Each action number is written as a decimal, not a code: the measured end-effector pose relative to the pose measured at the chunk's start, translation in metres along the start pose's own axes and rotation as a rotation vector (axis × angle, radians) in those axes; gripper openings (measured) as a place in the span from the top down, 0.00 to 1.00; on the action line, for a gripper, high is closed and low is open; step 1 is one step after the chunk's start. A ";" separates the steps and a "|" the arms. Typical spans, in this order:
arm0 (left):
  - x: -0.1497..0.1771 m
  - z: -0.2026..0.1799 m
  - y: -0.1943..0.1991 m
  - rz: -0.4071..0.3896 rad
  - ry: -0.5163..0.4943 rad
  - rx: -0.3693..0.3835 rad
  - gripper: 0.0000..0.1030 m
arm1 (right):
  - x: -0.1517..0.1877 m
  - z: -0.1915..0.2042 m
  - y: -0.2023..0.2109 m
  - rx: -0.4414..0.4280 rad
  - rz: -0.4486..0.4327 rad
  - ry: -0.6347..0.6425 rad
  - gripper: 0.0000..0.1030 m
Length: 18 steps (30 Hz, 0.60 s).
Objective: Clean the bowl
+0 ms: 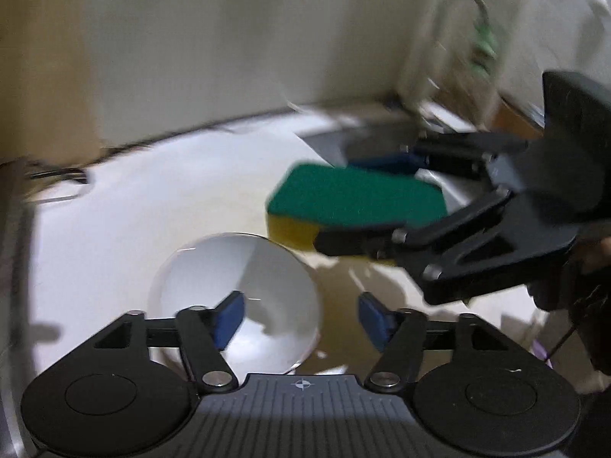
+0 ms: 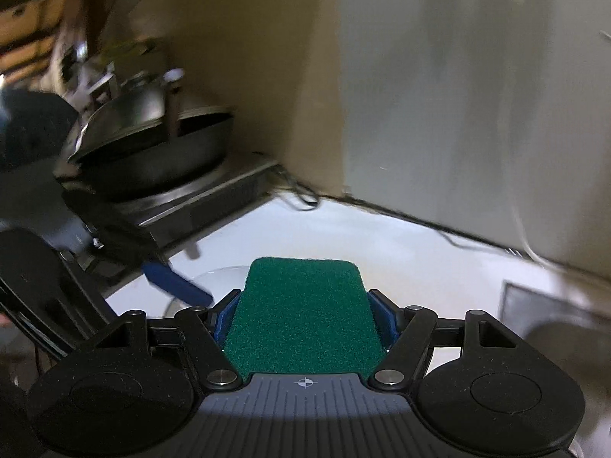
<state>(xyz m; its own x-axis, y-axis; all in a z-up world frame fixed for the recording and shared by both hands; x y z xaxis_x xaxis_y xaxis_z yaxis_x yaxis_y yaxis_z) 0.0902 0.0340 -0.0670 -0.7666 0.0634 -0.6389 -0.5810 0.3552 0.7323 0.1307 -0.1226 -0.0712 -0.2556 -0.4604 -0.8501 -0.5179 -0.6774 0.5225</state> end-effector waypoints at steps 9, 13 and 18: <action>0.012 0.069 -0.004 -0.048 0.347 -0.133 0.18 | -0.001 0.044 -0.056 -0.127 0.141 0.222 0.32; 0.014 0.080 -0.010 -0.040 0.412 -0.131 0.16 | 0.006 0.053 -0.072 -0.162 0.191 0.264 0.32; 0.017 0.086 -0.023 -0.027 0.477 -0.126 0.16 | 0.011 0.057 -0.081 -0.170 0.229 0.322 0.32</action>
<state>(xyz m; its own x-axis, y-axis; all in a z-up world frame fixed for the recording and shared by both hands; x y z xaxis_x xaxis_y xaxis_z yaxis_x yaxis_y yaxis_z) 0.1140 0.1067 -0.1153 -0.7733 -0.3887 -0.5009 -0.6085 0.2333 0.7585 0.1239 -0.0400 -0.1263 -0.0659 -0.7472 -0.6613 -0.3283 -0.6096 0.7215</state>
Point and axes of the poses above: each gripper's, at about its wrist camera, not at the fingertips, and y roughly against the way its jaws point, z to its left, x to its underside, the point moved 6 cm from there along -y, roughly the way its jaws point, and after that the axes turned 8 degrees about y, right-handed, at the moved point
